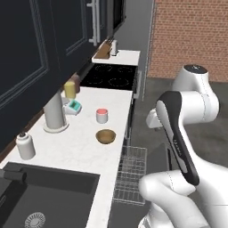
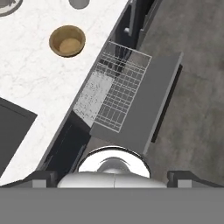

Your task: Pick up the cup and bowl from the counter, place them in the dishwasher, and close the dishwasher door.

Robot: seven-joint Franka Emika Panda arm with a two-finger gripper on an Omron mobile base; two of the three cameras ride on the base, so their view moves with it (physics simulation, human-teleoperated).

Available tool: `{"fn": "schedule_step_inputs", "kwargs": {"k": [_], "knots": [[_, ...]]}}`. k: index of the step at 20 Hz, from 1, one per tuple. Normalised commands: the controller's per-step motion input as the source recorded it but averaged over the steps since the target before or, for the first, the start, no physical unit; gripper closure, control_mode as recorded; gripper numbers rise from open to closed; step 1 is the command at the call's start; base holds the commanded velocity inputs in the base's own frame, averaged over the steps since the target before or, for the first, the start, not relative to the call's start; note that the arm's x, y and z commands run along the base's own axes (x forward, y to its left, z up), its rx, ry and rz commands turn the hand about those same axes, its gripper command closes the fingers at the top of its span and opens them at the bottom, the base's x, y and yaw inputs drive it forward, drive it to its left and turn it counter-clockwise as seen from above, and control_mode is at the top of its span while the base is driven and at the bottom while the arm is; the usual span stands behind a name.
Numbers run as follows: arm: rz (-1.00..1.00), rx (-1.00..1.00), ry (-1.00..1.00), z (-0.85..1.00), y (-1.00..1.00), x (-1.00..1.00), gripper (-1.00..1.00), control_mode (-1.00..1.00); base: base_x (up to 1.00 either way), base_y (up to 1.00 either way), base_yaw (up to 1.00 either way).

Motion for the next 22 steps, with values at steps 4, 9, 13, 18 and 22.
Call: {"fn": "schedule_step_inputs", "kwargs": {"k": [4, 9, 13, 18, 22], "knots": [[0.00, 0.00, 0.00, 0.00, 0.00, 0.00, -1.00, 1.00, 0.54, 0.00, -0.35], [-0.14, 0.07, -0.05, -0.15, 0.00, 0.43, -1.00, -1.00, 0.00, 0.00, 0.00], [-0.02, 0.10, -0.07, -0.40, 0.01, 0.59, -1.00, -1.00, 0.00, 0.00, 0.00], [0.00, 0.08, -0.08, -0.56, 0.19, 0.78, -1.00, -1.00, 0.00, 0.00, 0.00], [0.00, 0.00, -0.01, -0.19, 0.38, 1.00, -1.00, -1.00, 0.00, 0.00, 0.00]]}}
